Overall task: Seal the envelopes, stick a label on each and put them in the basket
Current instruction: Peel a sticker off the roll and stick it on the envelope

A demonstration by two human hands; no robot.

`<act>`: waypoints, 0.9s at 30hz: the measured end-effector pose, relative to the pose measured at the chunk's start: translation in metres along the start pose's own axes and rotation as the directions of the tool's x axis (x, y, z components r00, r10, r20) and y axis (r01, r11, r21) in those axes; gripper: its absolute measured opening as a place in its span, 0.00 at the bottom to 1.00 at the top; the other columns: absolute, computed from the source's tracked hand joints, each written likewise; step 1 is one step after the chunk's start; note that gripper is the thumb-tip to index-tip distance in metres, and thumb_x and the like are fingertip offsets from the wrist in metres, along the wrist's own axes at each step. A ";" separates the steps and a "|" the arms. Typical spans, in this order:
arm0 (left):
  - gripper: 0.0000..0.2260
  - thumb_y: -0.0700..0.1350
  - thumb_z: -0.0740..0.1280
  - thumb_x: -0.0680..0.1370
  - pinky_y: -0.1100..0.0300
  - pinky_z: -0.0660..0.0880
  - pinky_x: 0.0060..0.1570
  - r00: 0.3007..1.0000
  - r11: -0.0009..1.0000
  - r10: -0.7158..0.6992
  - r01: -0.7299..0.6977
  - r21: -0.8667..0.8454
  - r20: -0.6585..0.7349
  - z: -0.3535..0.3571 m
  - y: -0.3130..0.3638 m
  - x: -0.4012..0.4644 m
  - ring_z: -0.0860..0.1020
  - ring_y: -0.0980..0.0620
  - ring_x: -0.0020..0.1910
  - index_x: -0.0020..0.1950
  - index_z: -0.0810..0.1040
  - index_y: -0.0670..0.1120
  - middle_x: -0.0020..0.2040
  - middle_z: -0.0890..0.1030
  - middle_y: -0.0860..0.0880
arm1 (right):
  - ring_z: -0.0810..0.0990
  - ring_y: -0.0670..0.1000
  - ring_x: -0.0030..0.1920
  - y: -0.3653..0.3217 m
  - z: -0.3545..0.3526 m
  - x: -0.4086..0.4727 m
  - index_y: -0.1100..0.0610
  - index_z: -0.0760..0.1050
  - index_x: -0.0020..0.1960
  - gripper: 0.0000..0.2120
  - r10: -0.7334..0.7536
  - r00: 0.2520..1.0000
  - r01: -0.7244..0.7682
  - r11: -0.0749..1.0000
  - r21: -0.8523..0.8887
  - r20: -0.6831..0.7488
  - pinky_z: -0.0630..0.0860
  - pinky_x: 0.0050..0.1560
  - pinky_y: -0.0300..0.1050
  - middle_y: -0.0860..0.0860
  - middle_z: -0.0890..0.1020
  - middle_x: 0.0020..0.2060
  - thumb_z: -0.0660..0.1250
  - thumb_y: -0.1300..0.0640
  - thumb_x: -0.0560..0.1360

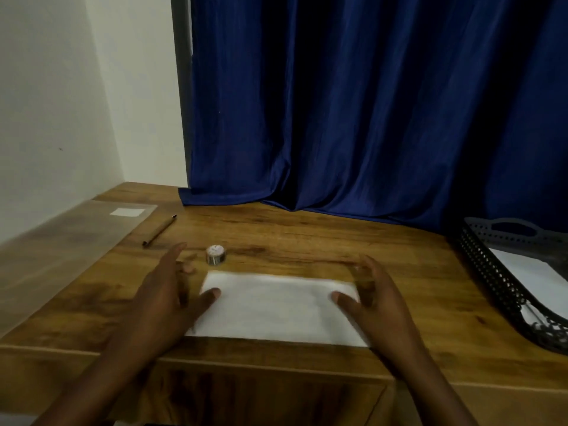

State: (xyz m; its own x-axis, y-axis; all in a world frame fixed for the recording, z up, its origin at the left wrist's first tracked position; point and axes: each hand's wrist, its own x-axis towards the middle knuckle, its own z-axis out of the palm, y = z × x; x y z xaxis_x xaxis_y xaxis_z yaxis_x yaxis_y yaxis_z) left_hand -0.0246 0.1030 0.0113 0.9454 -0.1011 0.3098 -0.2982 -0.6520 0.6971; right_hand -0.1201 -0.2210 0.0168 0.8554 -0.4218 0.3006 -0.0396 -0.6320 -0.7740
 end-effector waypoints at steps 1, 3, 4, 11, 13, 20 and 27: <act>0.44 0.67 0.73 0.68 0.49 0.78 0.57 0.999 0.995 0.033 -0.033 0.092 -0.003 0.004 -0.003 0.000 0.76 0.49 0.63 0.78 0.54 0.62 0.66 0.76 0.52 | 0.71 0.45 0.70 0.004 0.003 0.000 0.39 0.64 0.75 0.36 -0.034 0.999 0.033 0.996 -0.078 -0.011 0.71 0.66 0.45 0.39 0.71 0.70 0.75 0.44 0.72; 0.41 0.71 0.69 0.69 0.52 0.76 0.56 0.987 0.947 0.163 -0.157 0.279 0.002 0.010 -0.008 -0.002 0.75 0.48 0.64 0.78 0.57 0.60 0.70 0.74 0.51 | 0.63 0.44 0.76 0.009 0.004 0.000 0.40 0.63 0.76 0.33 -0.134 0.991 0.132 0.987 -0.091 -0.023 0.65 0.72 0.44 0.40 0.64 0.76 0.70 0.39 0.74; 0.39 0.72 0.66 0.70 0.53 0.74 0.55 0.977 0.913 0.213 -0.207 0.350 0.022 0.012 -0.010 -0.003 0.75 0.49 0.64 0.77 0.59 0.60 0.70 0.74 0.51 | 0.58 0.42 0.78 0.010 0.003 -0.001 0.39 0.61 0.77 0.33 -0.179 0.984 0.177 0.977 -0.116 -0.002 0.61 0.75 0.45 0.38 0.60 0.78 0.66 0.35 0.75; 0.37 0.76 0.59 0.71 0.50 0.74 0.58 0.970 0.887 0.242 -0.233 0.398 0.029 0.014 -0.014 -0.001 0.73 0.49 0.66 0.75 0.65 0.59 0.71 0.74 0.53 | 0.39 0.42 0.80 0.006 0.012 -0.011 0.38 0.41 0.81 0.39 -0.194 0.866 0.428 0.762 -0.485 0.460 0.40 0.79 0.49 0.36 0.40 0.79 0.39 0.23 0.75; 0.37 0.76 0.60 0.71 0.51 0.74 0.58 0.969 0.886 0.244 -0.236 0.398 0.034 0.014 -0.014 -0.002 0.74 0.49 0.66 0.75 0.65 0.59 0.71 0.74 0.53 | 0.39 0.43 0.80 0.008 0.014 -0.009 0.40 0.41 0.81 0.40 -0.150 0.854 0.433 0.737 -0.520 0.499 0.38 0.79 0.50 0.38 0.42 0.80 0.36 0.22 0.73; 0.30 0.71 0.69 0.71 0.43 0.75 0.63 0.993 0.980 0.084 -0.099 0.174 0.088 0.004 -0.017 0.031 0.74 0.49 0.64 0.70 0.64 0.69 0.70 0.73 0.54 | 0.39 0.43 0.80 0.012 0.017 -0.007 0.39 0.40 0.81 0.42 -0.150 0.848 0.443 0.727 -0.525 0.508 0.38 0.79 0.52 0.38 0.41 0.80 0.33 0.22 0.72; 0.33 0.51 0.74 0.76 0.51 0.66 0.72 0.925 0.951 0.213 -0.270 0.152 0.314 -0.001 -0.018 0.086 0.66 0.54 0.74 0.76 0.62 0.64 0.77 0.67 0.56 | 0.40 0.41 0.80 0.011 0.018 -0.005 0.39 0.42 0.81 0.43 -0.123 0.858 0.404 0.761 -0.507 0.499 0.37 0.79 0.51 0.38 0.44 0.81 0.36 0.21 0.71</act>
State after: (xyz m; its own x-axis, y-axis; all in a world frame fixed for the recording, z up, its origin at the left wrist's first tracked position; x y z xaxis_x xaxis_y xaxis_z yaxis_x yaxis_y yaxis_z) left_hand 0.0618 0.1069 0.0266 0.8527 -0.4681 0.2318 -0.5188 -0.7071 0.4805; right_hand -0.1152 -0.2137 -0.0030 0.9963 0.0401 0.0754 0.0535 -0.9813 -0.1851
